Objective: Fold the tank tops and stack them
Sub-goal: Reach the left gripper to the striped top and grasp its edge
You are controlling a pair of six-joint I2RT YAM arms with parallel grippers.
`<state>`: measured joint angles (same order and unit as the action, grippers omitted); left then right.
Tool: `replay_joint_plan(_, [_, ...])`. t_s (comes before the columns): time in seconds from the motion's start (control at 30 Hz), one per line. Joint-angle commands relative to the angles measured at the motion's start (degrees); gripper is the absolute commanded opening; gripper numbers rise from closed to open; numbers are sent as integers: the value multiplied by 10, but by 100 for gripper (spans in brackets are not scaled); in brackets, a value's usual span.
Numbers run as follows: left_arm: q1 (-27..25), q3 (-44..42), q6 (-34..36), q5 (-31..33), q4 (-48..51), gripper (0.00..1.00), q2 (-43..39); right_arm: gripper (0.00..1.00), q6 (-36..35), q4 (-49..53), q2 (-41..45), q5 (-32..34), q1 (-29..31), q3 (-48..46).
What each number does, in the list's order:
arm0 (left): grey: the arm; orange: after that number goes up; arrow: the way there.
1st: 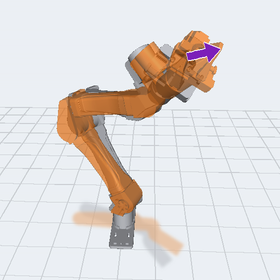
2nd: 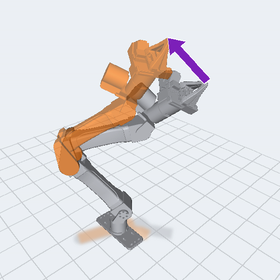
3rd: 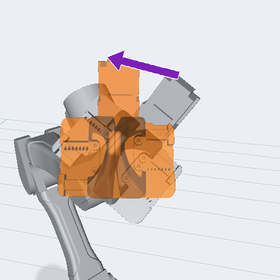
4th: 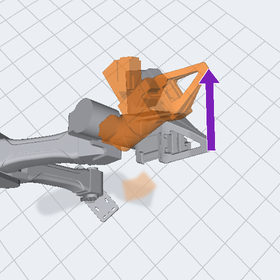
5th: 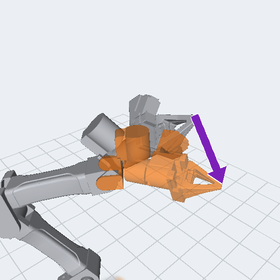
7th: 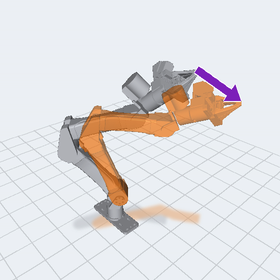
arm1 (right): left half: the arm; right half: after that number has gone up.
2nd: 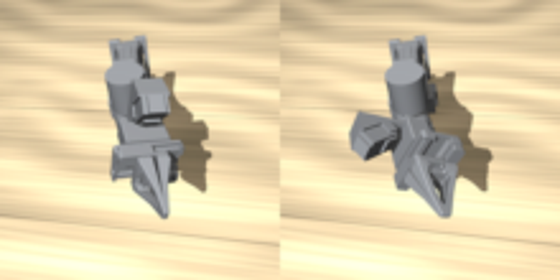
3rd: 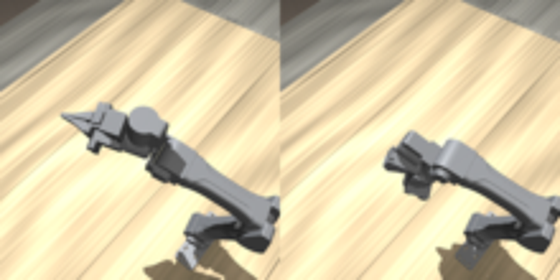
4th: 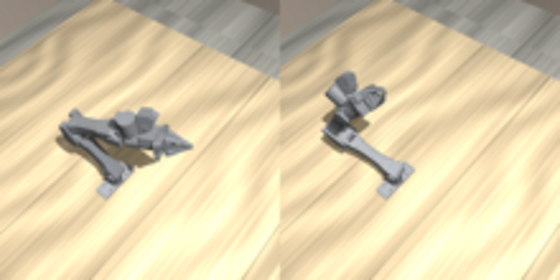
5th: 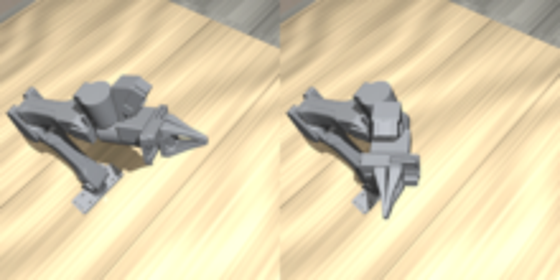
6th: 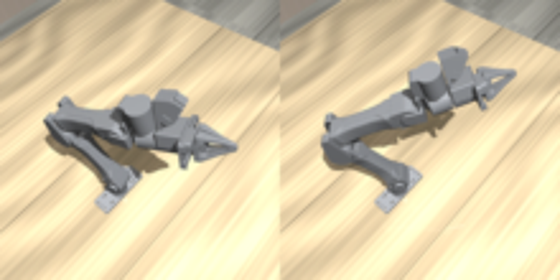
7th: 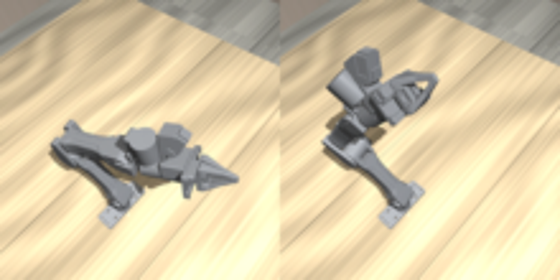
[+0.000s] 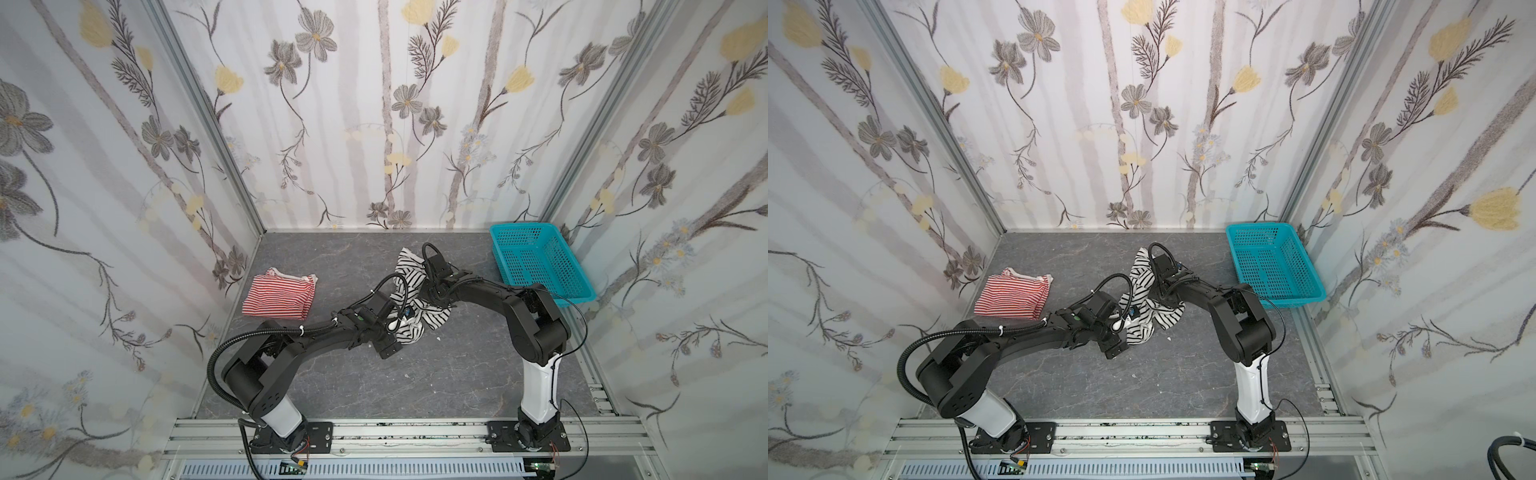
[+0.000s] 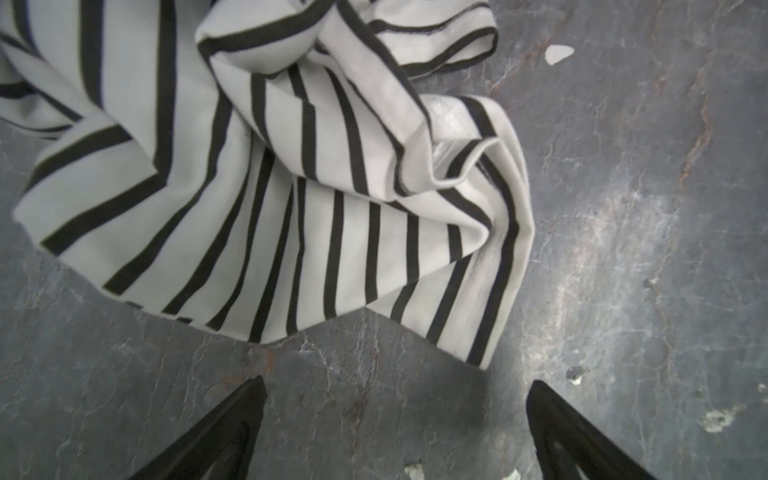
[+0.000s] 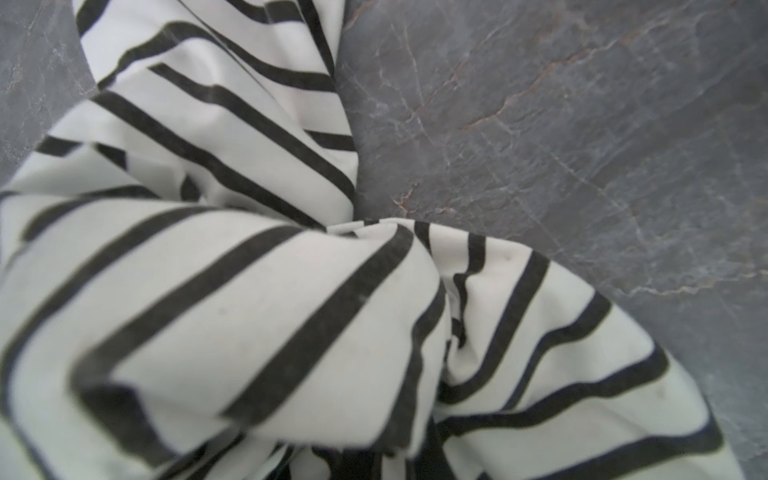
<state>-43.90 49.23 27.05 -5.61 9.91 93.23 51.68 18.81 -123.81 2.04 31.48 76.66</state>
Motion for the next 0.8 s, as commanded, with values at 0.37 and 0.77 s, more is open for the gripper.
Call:
replay_joint_plan(0.37, [-32, 2, 22, 61, -23, 59, 34, 0, 17, -53, 25, -29, -4, -32])
replay_joint_plan(0.77, [-34, -12, 32, 48, -14, 14, 27, 0, 16, -57, 32, -35, -5, -30])
